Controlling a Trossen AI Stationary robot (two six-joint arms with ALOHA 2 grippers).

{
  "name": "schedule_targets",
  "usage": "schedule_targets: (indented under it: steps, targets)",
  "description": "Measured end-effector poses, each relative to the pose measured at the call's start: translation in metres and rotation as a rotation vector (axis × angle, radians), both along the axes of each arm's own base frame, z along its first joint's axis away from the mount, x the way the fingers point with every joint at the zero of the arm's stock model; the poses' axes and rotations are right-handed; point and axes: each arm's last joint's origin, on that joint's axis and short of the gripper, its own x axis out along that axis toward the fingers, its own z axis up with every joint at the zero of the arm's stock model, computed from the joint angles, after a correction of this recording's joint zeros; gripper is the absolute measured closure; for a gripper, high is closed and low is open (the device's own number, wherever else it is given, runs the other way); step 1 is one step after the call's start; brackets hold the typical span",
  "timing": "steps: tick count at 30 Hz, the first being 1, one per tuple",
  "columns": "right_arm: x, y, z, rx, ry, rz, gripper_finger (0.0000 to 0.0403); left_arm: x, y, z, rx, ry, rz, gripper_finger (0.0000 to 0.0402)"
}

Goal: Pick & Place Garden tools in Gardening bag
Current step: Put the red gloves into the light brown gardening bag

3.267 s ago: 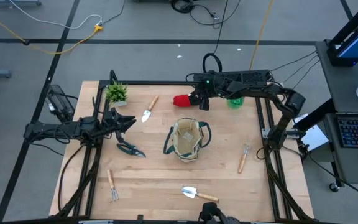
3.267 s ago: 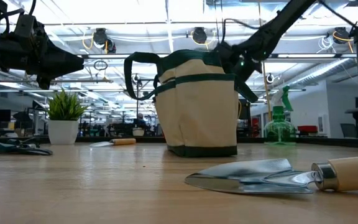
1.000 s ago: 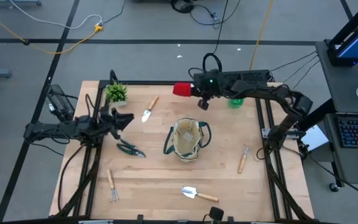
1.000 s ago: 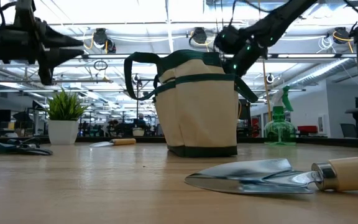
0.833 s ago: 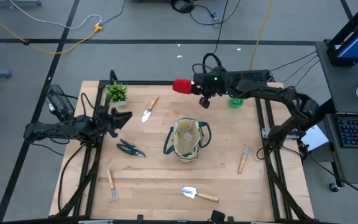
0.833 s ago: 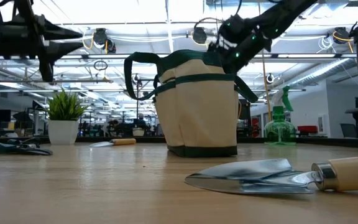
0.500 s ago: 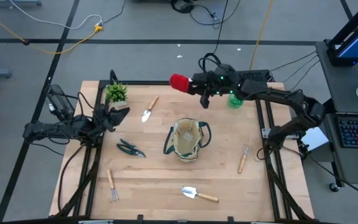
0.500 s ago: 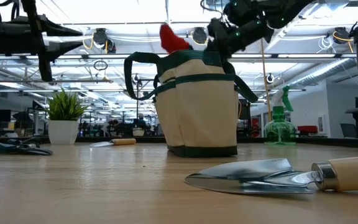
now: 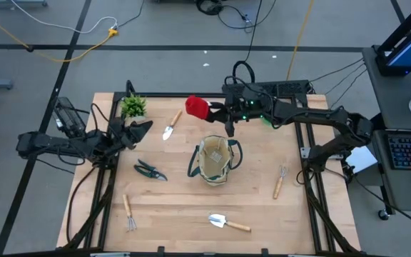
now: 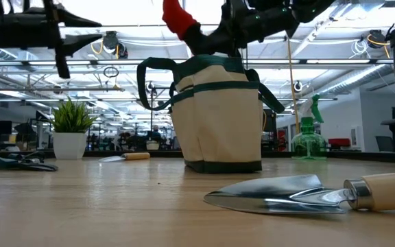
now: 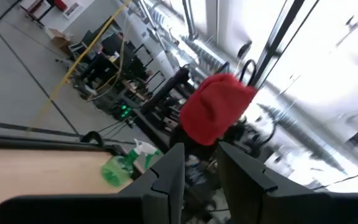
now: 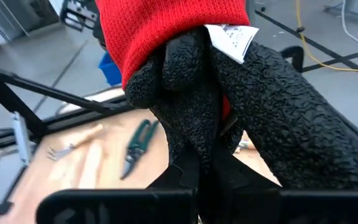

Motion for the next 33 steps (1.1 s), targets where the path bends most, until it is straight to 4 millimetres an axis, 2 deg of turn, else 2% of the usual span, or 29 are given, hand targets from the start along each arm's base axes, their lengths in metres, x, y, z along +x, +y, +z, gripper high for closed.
schedule_targets:
  steps: [5, 13, 18, 25, 29, 33]
  targets:
    - [0.003, 0.006, 0.003, 0.042, -0.029, 0.006, 0.0403, 0.021, -0.001, 0.024, 0.098, 0.079, 0.015, 0.0292]
    - [0.005, 0.011, 0.003, 0.136, -0.031, 0.001, 0.0403, 0.064, -0.003, 0.059, 0.292, 0.194, 0.030, 0.0210]
    - [0.006, 0.013, 0.011, 0.191, -0.104, 0.057, 0.0403, 0.092, -0.004, 0.064, 0.344, 0.265, 0.031, 0.0166]
    - [0.007, 0.014, 0.022, 0.249, -0.205, 0.119, 0.0403, 0.127, -0.005, 0.068, 0.362, 0.319, 0.027, 0.0129]
    - [0.007, 0.015, 0.022, 0.266, -0.203, 0.142, 0.0403, 0.146, -0.006, 0.074, 0.419, 0.346, 0.041, 0.0111]
    - [0.007, 0.015, 0.021, 0.273, -0.190, 0.140, 0.0403, 0.156, -0.005, 0.081, 0.472, 0.359, 0.066, 0.0095]
